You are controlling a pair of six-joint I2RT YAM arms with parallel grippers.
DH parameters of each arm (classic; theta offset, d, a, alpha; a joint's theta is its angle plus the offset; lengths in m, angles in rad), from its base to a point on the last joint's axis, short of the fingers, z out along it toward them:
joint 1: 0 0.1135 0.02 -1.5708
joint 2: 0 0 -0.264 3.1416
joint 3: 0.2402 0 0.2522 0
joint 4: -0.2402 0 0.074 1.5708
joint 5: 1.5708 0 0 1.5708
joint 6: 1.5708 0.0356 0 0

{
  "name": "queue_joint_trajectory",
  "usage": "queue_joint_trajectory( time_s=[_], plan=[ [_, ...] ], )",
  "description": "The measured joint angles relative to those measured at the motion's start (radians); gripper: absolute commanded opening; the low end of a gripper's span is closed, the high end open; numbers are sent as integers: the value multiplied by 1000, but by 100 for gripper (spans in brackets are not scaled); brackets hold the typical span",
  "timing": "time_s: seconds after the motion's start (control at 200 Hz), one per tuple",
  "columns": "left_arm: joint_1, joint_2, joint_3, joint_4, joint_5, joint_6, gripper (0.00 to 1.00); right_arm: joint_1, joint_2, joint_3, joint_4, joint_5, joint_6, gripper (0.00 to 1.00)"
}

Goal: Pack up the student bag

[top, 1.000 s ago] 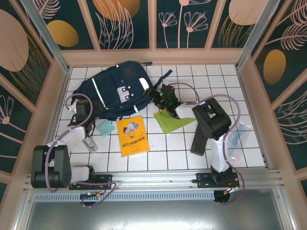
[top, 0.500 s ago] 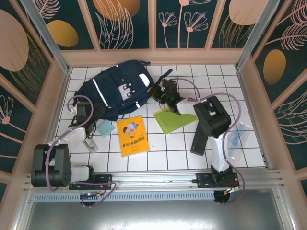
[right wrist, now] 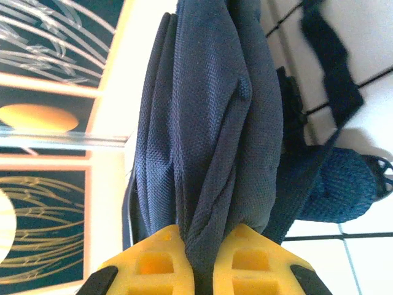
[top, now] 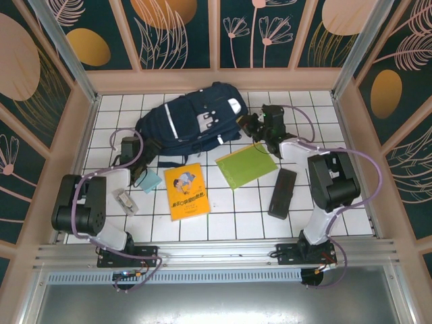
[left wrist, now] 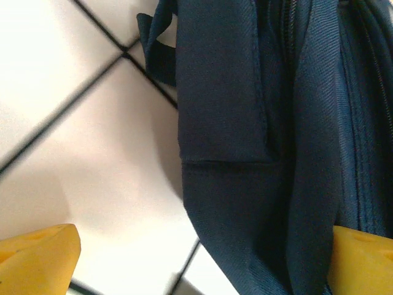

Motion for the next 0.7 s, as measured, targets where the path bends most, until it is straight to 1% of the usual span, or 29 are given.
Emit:
queue_joint_trajectory(
  time_s=[0.045, 0.16, 0.23, 0.335, 0.495, 0.52, 0.55, 0.605, 0.7],
  plan=[
    [-19, 29, 21, 9, 2, -6, 98, -16, -18, -29, -5, 10, -1, 0],
    [-57, 92, 56, 53, 15, -34, 94, -54, -36, -93, -2, 20, 0, 0],
    [-76, 116, 63, 89, 18, -56, 94, -70, -36, -129, 8, 16, 10, 0],
    [-102, 149, 80, 133, 11, -92, 90, -77, -36, -153, 32, 0, 41, 0],
    [-135, 195, 89, 222, -35, -172, 84, -78, -37, -163, 108, -34, 106, 0],
    [-138, 200, 89, 234, -40, -185, 81, -78, -37, -169, 123, -39, 117, 0],
    [-141, 209, 90, 247, -50, -201, 73, -78, -37, -180, 146, -44, 136, 0],
    [-149, 230, 97, 270, -60, -229, 53, -78, -37, -201, 178, -48, 163, 0],
    [-157, 274, 113, 292, -61, -254, 22, -84, -37, -220, 197, -47, 188, 0]
  ],
)
